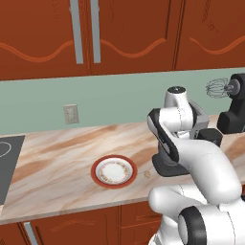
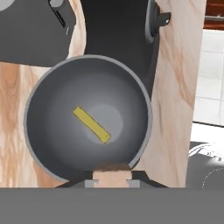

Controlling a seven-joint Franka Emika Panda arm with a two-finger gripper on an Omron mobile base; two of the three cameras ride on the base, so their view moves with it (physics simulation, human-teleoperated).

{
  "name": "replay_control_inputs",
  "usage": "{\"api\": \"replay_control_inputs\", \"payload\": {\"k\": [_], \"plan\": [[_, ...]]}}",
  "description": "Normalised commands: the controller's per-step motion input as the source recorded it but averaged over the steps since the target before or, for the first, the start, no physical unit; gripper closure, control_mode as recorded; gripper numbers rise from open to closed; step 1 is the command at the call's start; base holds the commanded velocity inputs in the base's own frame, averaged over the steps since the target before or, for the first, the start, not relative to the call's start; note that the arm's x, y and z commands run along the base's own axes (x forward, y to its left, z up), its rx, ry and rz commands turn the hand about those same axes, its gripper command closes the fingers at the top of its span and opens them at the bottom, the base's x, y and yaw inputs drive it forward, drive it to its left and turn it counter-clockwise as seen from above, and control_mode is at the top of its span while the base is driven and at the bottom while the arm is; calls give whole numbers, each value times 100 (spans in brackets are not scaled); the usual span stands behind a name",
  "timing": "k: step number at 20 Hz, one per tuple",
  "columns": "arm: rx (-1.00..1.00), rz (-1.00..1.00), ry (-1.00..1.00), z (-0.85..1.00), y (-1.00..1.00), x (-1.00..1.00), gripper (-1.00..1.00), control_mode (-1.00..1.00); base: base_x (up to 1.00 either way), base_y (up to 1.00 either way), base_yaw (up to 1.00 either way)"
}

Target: Add butter and sugar cubes to the stand mixer bowl and then turn on the stand mixer to begin making frosting.

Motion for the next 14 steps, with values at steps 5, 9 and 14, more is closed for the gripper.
{"api": "replay_control_inputs", "payload": {"k": [5, 9, 14], "plan": [[0, 0, 5, -35, -15, 6, 100, -100, 0, 0, 0], [0, 0, 4, -27, -14, 17, 100, -100, 0, 0, 0], [0, 0, 5, -29, -12, 20, 100, -100, 0, 0, 0]]}}
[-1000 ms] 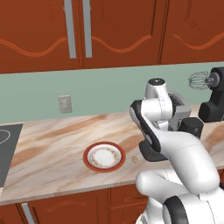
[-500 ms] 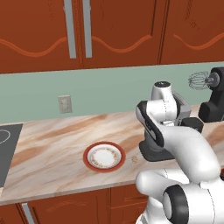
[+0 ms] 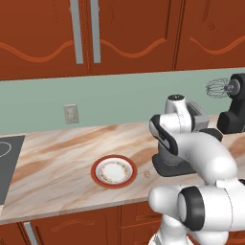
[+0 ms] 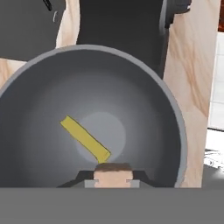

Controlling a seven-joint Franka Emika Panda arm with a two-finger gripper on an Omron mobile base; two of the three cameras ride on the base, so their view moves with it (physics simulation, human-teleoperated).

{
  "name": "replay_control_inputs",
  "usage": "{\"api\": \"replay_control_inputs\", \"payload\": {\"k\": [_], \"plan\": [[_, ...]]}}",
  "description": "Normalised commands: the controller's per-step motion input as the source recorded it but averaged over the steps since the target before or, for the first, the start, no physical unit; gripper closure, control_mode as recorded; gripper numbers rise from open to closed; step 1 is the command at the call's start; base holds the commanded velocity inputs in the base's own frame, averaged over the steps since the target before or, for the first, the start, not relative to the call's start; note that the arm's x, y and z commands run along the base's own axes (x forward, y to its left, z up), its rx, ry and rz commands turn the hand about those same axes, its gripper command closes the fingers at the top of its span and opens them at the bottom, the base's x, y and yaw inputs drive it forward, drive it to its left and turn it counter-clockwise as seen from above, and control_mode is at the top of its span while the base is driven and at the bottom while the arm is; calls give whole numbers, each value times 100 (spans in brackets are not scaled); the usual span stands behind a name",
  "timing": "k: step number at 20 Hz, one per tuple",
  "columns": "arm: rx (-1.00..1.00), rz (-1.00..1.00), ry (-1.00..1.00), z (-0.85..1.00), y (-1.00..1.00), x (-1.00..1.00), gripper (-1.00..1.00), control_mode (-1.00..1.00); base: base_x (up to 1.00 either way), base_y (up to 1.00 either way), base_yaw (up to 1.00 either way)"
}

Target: Add butter and sugar cubes to the stand mixer bowl and then turn on the stand mixer to begin making frosting.

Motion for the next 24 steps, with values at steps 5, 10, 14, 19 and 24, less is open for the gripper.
{"api": "replay_control_inputs", "payload": {"k": [5, 10, 14, 19, 24], "plan": [[0, 0, 4, -32, -2, 15, 100, -100, 0, 0, 0], [0, 0, 4, -30, 0, 14, 100, -100, 0, 0, 0], [1, 0, 4, -27, -4, 11, 100, -100, 0, 0, 0], [2, 2, 1, -17, -16, 2, -100, -100, 0, 0, 0], [2, 2, 1, -20, -9, 0, -100, -100, 0, 0, 0]]}}
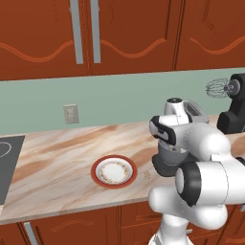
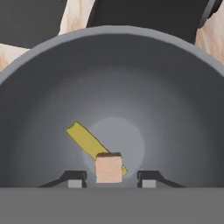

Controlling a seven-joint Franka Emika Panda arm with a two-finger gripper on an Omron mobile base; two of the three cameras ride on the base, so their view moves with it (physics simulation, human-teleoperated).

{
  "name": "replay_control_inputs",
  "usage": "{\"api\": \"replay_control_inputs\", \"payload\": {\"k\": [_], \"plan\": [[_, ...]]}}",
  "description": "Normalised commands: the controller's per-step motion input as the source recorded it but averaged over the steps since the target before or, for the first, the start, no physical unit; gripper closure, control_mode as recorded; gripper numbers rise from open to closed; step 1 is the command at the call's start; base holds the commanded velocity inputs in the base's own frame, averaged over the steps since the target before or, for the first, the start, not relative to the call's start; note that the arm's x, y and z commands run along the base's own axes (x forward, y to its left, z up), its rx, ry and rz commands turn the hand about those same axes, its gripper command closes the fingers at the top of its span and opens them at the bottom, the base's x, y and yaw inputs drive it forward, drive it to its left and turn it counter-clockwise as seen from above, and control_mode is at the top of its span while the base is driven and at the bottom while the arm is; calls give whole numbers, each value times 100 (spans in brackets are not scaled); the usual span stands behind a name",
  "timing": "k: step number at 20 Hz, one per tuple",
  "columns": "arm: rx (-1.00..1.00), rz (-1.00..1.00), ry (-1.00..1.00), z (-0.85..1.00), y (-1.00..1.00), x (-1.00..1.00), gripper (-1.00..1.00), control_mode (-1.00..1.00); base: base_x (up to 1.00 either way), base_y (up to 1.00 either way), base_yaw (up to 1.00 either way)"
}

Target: Add butter and sugar cubes to the stand mixer bowl and then turn on the stand mixer to begin making frosting.

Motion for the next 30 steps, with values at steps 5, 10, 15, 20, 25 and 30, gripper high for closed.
{"api": "replay_control_inputs", "payload": {"k": [5, 10, 15, 20, 25, 30], "plan": [[3, 2, 0, -5, -3, 0, -100, -100, 0, 0, 0], [1, 0, -5, 21, 0, -28, -100, -100, 0, 0, 0], [0, 1, -6, 45, 4, -44, -100, -100, 0, 0, 0], [0, 0, -3, 34, 24, -53, -100, -100, 0, 0, 0], [0, 0, 0, 29, 46, -48, -100, -100, 0, 0, 0], [0, 0, 6, 10, 61, -34, -100, -100, 0, 0, 0]]}}
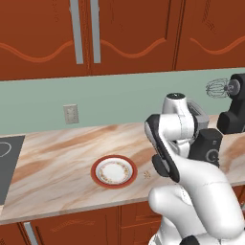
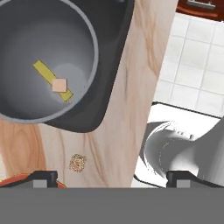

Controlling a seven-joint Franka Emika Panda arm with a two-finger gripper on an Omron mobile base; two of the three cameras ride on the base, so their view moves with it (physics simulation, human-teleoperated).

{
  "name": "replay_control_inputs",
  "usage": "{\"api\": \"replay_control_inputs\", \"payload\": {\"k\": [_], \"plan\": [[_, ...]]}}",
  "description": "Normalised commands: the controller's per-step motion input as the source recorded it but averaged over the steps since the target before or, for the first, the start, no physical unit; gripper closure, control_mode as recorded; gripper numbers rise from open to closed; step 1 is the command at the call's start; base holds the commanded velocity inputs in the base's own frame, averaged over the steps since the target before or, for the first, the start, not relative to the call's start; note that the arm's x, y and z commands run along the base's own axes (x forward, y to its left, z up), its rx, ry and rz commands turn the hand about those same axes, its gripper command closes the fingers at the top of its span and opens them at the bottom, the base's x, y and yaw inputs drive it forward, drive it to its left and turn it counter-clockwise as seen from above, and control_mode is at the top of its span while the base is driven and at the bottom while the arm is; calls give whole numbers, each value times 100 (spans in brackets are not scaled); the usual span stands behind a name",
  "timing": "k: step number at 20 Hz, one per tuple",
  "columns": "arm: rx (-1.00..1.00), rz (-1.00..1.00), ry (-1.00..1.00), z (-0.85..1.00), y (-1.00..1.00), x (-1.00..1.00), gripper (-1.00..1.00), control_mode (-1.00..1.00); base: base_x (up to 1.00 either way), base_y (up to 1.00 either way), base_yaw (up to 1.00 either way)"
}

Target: Add butter and sugar cubes to the stand mixer bowl and then turn on the stand mixer to begin making frosting.

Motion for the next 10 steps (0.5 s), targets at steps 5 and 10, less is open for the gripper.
{"api": "replay_control_inputs", "payload": {"k": [5, 10], "plan": [[0, 0, 6, -11, 60, -20, -100, -100, 0, 0, 0], [0, 2, 3, -26, 36, -4, -100, -100, 0, 0, 0]]}}
